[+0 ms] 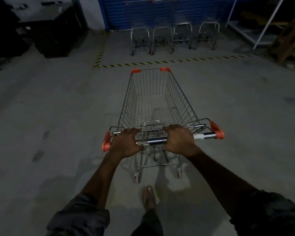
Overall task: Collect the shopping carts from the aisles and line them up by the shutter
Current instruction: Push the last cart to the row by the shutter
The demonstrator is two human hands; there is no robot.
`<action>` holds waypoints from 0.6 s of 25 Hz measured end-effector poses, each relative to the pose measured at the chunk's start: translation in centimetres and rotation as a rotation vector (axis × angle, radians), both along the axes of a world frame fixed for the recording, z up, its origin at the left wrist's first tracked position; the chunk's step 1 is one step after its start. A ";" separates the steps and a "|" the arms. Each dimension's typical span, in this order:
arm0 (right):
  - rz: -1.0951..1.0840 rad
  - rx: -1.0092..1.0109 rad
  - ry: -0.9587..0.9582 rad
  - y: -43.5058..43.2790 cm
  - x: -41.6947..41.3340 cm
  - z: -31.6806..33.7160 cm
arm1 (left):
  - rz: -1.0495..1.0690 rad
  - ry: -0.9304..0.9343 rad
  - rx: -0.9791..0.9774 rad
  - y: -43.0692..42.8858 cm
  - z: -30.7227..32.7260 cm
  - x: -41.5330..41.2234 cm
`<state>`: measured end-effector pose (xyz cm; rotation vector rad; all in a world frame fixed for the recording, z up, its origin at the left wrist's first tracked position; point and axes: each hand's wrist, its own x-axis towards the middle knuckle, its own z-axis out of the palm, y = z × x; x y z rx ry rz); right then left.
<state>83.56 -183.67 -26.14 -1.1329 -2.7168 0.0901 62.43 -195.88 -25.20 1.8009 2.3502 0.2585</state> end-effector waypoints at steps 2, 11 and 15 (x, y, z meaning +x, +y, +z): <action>0.017 0.004 0.016 3.9 -2.2 0.1 | -0.006 0.003 0.014 4.0 -0.1 -2.2; -0.028 -0.008 0.013 21.0 -13.1 -1.0 | -0.036 0.059 0.060 21.0 -2.1 -13.4; 0.001 0.067 0.074 27.8 -18.1 -2.3 | 0.011 0.141 0.074 27.4 -2.1 -18.1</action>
